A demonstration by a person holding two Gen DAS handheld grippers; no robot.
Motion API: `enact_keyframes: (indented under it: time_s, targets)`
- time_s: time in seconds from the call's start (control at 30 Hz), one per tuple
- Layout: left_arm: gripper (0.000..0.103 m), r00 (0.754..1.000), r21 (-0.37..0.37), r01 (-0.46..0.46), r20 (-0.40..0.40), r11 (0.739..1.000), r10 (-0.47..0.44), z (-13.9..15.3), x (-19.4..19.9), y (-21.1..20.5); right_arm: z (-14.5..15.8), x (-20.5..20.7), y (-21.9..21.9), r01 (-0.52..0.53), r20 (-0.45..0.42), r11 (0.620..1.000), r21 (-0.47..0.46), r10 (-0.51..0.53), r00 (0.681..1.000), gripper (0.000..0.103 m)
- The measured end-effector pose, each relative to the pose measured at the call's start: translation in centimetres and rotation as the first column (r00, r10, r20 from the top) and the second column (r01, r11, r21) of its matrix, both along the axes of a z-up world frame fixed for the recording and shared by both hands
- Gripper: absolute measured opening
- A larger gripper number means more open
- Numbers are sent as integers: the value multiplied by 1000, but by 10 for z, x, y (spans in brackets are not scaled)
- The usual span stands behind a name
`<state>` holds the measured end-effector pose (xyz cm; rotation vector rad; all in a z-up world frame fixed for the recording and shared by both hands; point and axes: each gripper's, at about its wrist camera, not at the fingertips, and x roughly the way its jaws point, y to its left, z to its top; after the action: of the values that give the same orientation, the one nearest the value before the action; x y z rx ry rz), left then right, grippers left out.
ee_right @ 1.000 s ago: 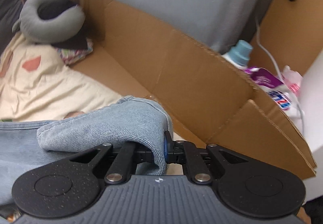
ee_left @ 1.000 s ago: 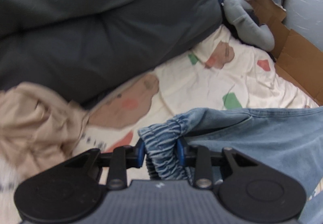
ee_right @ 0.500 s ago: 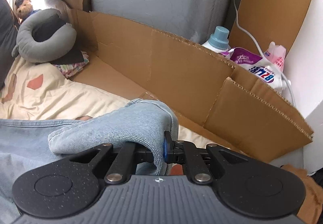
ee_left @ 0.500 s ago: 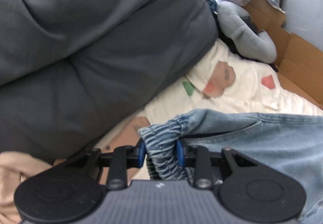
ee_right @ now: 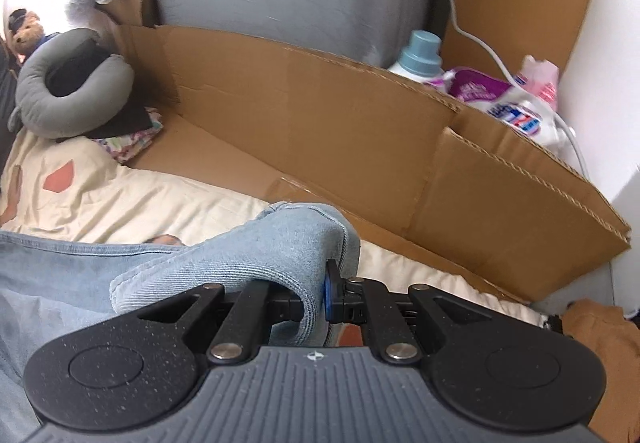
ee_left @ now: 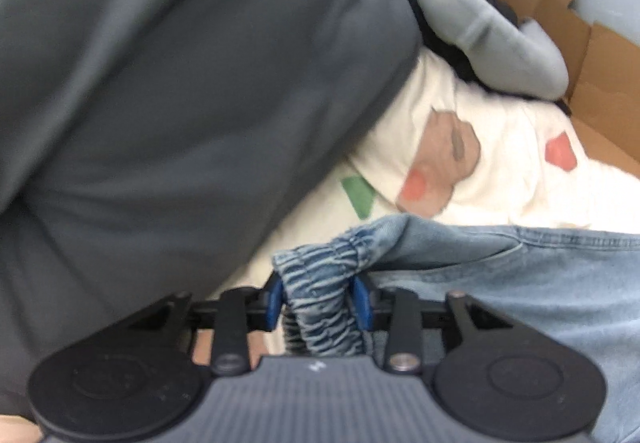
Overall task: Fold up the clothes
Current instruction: 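Lay the jeans down and open both grippers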
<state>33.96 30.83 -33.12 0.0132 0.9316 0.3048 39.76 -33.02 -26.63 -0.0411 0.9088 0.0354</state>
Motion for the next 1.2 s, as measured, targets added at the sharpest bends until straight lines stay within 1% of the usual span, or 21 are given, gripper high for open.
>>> enact_keyframes:
  time_s: [0.03, 0.07, 0.1, 0.13, 0.17, 0.2, 0.27, 0.33, 0.43, 0.5, 0.63, 0.7, 0.77, 0.87, 1.0, 1.1, 1.2]
  targets:
    - [53, 1000, 1, -2, -20, 1000, 2, -3, 2, -2, -2, -2, -4, 9, -4, 1000, -1, -9, 1000, 7]
    - [53, 999, 1, 1, -33, 1000, -1, -5, 3, -3, -5, -4, -9, 22, -13, 1000, 5, -22, 1000, 7]
    - [55, 999, 0, 7, -35, 1000, -7, -6, 2, -4, -9, -6, -15, 40, -28, 999, 14, -40, 999, 7]
    - [61, 999, 0, 9, -34, 1000, -9, -5, -1, -4, -13, -7, -21, 60, -44, 998, 23, -59, 997, 8]
    - [64, 999, 1, 10, -33, 1000, -10, -4, -4, -4, -19, -9, -28, 88, -66, 996, 33, -85, 994, 13]
    - [68, 999, 0, 8, -36, 1000, -8, -4, -6, -3, -26, -11, -36, 118, -89, 992, 42, -114, 989, 28]
    - [69, 999, -6, 0, -46, 1000, 0, -4, -14, 2, -41, -16, -52, 178, -140, 982, 65, -167, 976, 42]
    - [69, 999, -18, -11, -48, 1000, 10, -2, -25, 6, -54, -25, -59, 192, -178, 979, 68, -177, 968, 42]
    - [69, 999, -38, -25, -49, 999, 23, 1, -47, 11, -65, -41, -59, 168, -216, 985, 44, -155, 964, 46]
    - [69, 999, -45, -21, -50, 999, 19, 4, -65, 12, -69, -51, -58, 146, -233, 988, 45, -131, 963, 52]
    - [69, 998, -69, -36, -62, 997, 31, 11, -100, 14, -67, -68, -54, 82, -245, 996, 40, -70, 967, 54]
    - [69, 997, -80, -45, -68, 996, 39, 14, -116, 13, -64, -75, -54, 63, -247, 996, 58, -47, 968, 57]
    - [69, 996, -95, -63, -75, 994, 56, 17, -132, 13, -60, -82, -55, 60, -240, 995, 84, -38, 970, 61]
    - [69, 993, -119, -94, -85, 988, 84, 22, -155, 11, -49, -91, -54, 46, -221, 993, 109, -21, 975, 61]
    - [69, 989, -149, -123, -105, 981, 108, 29, -185, 6, -31, -99, -51, 5, -173, 990, 144, 20, 985, 63]
    - [69, 985, -164, -144, -119, 976, 125, 33, -202, 1, -26, -94, -50, -11, -141, 985, 172, 35, 989, 64]
    - [69, 980, -178, -173, -127, 969, 152, 36, -217, -3, -33, -76, -46, -35, -130, 984, 176, 58, 990, 64]
